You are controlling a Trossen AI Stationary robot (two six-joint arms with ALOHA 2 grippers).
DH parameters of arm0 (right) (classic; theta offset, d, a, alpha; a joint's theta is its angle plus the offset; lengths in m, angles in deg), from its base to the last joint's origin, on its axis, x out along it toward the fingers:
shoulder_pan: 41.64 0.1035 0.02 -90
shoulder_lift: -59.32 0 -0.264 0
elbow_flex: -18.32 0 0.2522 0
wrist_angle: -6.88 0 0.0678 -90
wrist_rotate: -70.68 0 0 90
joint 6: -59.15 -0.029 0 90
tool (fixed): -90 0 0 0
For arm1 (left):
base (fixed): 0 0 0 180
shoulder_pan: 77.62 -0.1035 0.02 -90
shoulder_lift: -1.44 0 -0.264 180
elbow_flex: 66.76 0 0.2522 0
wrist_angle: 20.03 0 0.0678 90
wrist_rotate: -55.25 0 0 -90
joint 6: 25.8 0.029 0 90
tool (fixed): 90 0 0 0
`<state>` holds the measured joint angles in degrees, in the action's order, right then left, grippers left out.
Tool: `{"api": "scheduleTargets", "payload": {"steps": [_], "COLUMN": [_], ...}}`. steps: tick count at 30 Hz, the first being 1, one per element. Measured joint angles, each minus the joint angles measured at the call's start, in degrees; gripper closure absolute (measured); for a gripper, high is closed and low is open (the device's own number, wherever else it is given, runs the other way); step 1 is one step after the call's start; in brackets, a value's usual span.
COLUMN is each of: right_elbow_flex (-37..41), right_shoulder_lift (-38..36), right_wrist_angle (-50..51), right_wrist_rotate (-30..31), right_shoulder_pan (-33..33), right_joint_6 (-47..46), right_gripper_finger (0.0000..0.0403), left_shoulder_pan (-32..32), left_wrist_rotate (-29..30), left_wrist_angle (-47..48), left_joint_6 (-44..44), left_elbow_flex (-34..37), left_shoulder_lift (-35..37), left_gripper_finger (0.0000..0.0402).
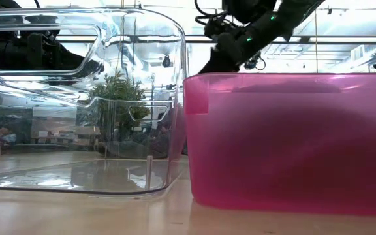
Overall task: Pick & Place hat
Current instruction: Put the top right black cap into the transparent bin
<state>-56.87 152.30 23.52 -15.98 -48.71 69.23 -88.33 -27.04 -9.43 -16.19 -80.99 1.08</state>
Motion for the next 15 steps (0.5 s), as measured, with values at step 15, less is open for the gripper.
{"api": "scheduleTargets", "payload": {"steps": [15], "right_elbow_flex": [-3.31], "right_shoulder_lift": [1.46], "right_wrist_angle": [9.84], "right_wrist_rotate": [-6.21], "right_shoulder_pan": [-7.82], "right_joint_6": [2.62], "right_gripper_finger": [0.0158], "left_shoulder_pan": [0.02], "left_wrist_rotate": [0.00], "left_wrist_angle": [0.03], "left_joint_6": [0.01], "left_elbow_flex": [0.00], "left_shoulder_lift": [0.00], "left_gripper_finger": [0.0268]}}
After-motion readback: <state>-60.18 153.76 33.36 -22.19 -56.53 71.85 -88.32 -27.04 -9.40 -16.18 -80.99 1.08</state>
